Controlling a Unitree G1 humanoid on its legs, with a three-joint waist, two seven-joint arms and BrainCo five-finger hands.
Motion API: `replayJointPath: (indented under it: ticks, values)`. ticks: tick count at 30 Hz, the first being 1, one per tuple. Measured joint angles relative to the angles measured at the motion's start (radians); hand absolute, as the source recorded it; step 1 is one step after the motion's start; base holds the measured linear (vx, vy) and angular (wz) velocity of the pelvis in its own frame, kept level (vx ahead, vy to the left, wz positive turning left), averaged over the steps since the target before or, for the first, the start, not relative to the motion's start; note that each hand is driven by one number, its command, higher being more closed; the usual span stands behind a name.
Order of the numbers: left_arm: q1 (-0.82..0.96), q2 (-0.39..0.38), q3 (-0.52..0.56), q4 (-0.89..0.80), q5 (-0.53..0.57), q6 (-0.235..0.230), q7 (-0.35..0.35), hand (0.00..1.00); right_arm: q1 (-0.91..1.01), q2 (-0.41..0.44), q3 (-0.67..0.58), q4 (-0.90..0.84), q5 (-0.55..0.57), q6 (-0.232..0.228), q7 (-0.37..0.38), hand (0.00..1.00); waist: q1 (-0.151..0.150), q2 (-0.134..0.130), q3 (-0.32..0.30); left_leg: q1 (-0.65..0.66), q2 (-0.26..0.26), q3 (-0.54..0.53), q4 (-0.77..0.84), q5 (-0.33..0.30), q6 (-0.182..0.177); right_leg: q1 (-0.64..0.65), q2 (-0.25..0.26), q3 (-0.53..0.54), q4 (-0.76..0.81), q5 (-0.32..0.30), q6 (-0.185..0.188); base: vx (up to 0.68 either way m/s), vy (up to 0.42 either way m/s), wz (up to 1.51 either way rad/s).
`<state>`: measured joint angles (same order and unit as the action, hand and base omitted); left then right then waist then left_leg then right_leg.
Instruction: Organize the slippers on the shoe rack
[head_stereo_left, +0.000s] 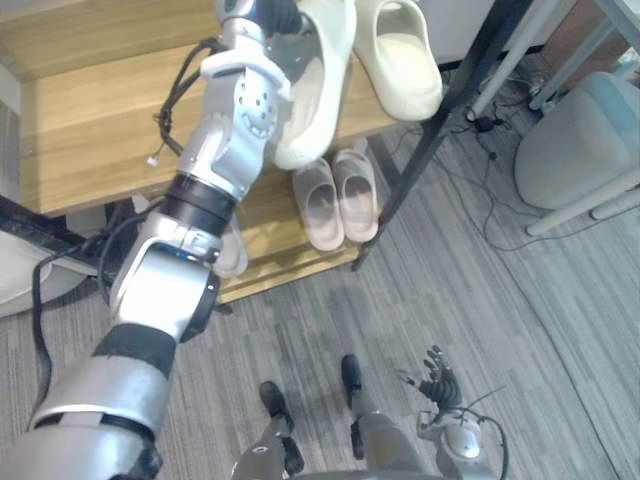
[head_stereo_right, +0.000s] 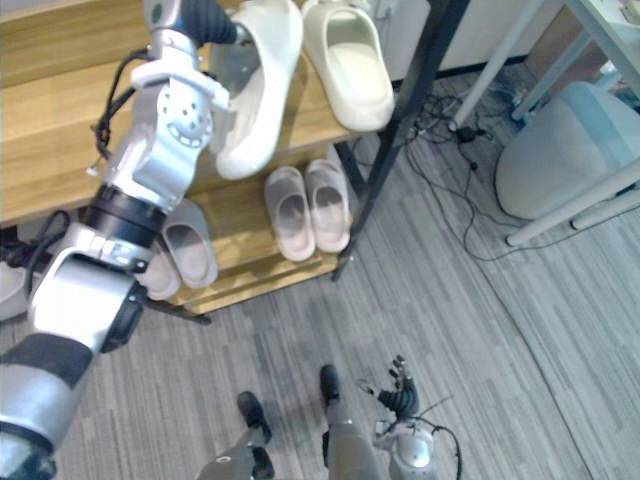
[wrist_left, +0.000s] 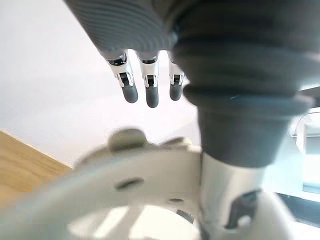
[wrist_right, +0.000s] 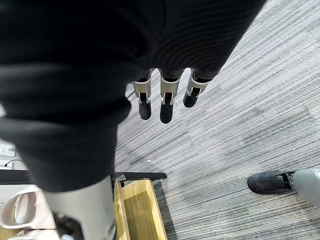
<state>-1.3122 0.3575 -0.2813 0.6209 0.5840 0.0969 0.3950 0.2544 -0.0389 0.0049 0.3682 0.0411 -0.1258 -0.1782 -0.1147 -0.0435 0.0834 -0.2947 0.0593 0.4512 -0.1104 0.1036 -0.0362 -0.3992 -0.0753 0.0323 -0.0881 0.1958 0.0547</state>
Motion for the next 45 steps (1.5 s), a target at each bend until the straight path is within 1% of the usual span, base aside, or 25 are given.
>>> replayJointPath:
  ticks: [3,9,17,19,21,28,30,32,33,35,36,37,40,43,45]
  values:
    - [0.022,-0.019,0.035,0.0,-0.024,0.0,0.002,0.0,0.0,-0.001,0.0,0.0,0.0,0.0,0.0,0.0,0.0,0.0,0.0,0.0,0.0,0.001,0.0,0.0,0.0,-0.001,0.0,0.0,0.0,-0.001,0.0,0.0,0.0,0.0]
    - [0.039,-0.051,0.053,0.022,-0.07,-0.001,0.013,0.0,0.0,-0.001,0.0,0.0,0.001,0.0,-0.001,0.0,0.0,0.0,0.0,-0.001,-0.003,0.001,0.0,0.001,0.001,-0.001,-0.003,-0.003,0.0,-0.002,0.002,0.0,0.002,0.01]
    - [0.051,-0.112,0.069,0.024,-0.078,-0.001,0.014,0.0,-0.001,-0.001,0.0,0.0,0.001,0.0,-0.001,0.0,0.0,0.0,0.0,-0.003,-0.005,-0.016,0.0,0.002,0.003,0.004,-0.006,-0.016,0.0,-0.002,0.002,0.02,0.008,0.05]
    - [0.052,-0.126,0.069,0.048,-0.078,-0.001,0.013,0.0,-0.001,-0.001,0.0,0.0,0.001,0.0,-0.001,0.0,0.0,0.0,0.0,-0.003,-0.006,-0.021,0.0,0.004,0.006,0.006,-0.008,-0.02,0.0,-0.002,0.002,0.01,0.007,0.05]
    - [0.052,-0.131,0.069,0.053,-0.079,-0.001,0.013,0.0,-0.001,-0.001,0.0,0.0,0.002,0.0,-0.001,0.0,0.0,0.0,0.0,-0.003,-0.007,-0.022,0.0,0.005,0.006,0.007,-0.009,-0.021,0.0,-0.002,0.002,0.01,0.008,0.04]
    - [0.052,-0.138,0.07,0.056,-0.152,-0.004,0.013,0.0,-0.001,0.0,0.0,0.001,0.003,0.0,0.001,0.0,0.002,-0.001,-0.001,0.001,-0.01,-0.026,0.0,0.007,0.009,0.016,-0.014,-0.03,0.0,-0.002,0.003,0.02,0.013,0.04]
    - [0.055,-0.137,0.082,0.055,-0.176,-0.005,0.014,0.0,-0.001,0.0,0.0,0.002,0.003,0.001,0.001,0.0,0.005,-0.001,-0.001,0.003,-0.01,-0.027,0.0,0.007,0.01,0.019,-0.014,-0.031,0.0,-0.002,0.003,0.0,0.0,0.0]
    - [0.093,-0.136,0.108,0.016,-0.202,-0.006,0.017,0.0,0.0,0.002,0.001,0.005,0.003,0.003,0.002,0.0,0.006,-0.001,-0.001,0.013,-0.01,-0.028,0.0,0.007,0.01,0.028,-0.015,-0.031,0.0,-0.002,0.003,0.02,0.006,0.02]
    - [0.142,-0.138,0.108,-0.021,-0.241,-0.021,0.025,0.0,0.0,0.002,0.001,0.013,0.003,0.005,0.002,0.0,0.007,-0.001,-0.001,0.029,-0.009,-0.034,0.0,0.007,0.009,0.048,-0.015,-0.037,0.0,-0.006,0.005,0.04,0.008,0.05]
    - [0.18,-0.143,0.108,-0.06,-0.277,-0.03,0.04,0.0,0.0,0.002,0.003,0.02,0.003,0.005,0.002,0.0,0.008,-0.001,-0.001,0.035,-0.009,-0.041,0.0,0.006,0.009,0.057,-0.015,-0.047,0.0,-0.007,0.005,0.03,0.002,0.14]
    - [0.21,-0.144,0.109,-0.095,-0.313,-0.048,0.046,0.0,-0.001,0.003,0.005,0.029,0.003,0.005,0.002,0.0,0.011,-0.001,-0.001,0.035,-0.009,-0.05,0.0,0.007,0.009,0.061,-0.016,-0.056,0.0,-0.009,0.003,0.02,0.0,0.2]
    - [0.226,-0.145,0.109,-0.11,-0.332,-0.056,0.053,0.0,-0.002,0.003,0.007,0.039,0.003,0.005,0.002,0.0,0.013,-0.001,-0.001,0.036,-0.009,-0.053,0.0,0.007,0.009,0.064,-0.016,-0.061,0.0,-0.01,0.003,0.01,0.001,0.21]
    - [0.317,-0.149,0.113,-0.196,-0.391,-0.075,0.07,0.0,-0.001,0.01,0.009,0.047,0.003,0.018,0.002,0.0,0.029,-0.001,-0.001,0.05,-0.009,-0.07,0.0,0.005,0.006,0.088,-0.018,-0.082,0.0,-0.021,-0.004,0.02,0.006,0.16]
    - [0.383,-0.189,0.14,-0.249,-0.441,-0.11,0.079,0.0,-0.01,0.012,0.009,0.052,0.003,0.02,0.003,0.0,0.051,0.001,-0.002,0.058,-0.009,-0.089,0.001,0.005,0.006,0.106,-0.02,-0.104,0.0,-0.028,-0.01,0.03,0.011,0.18]
    - [0.446,-0.198,0.145,-0.283,-0.475,-0.128,0.081,0.0,-0.032,0.013,0.009,0.078,0.004,0.021,0.003,0.0,0.055,0.002,-0.003,0.072,-0.009,-0.101,0.001,0.005,0.006,0.125,-0.021,-0.116,0.0,-0.031,-0.008,0.05,0.015,0.2]
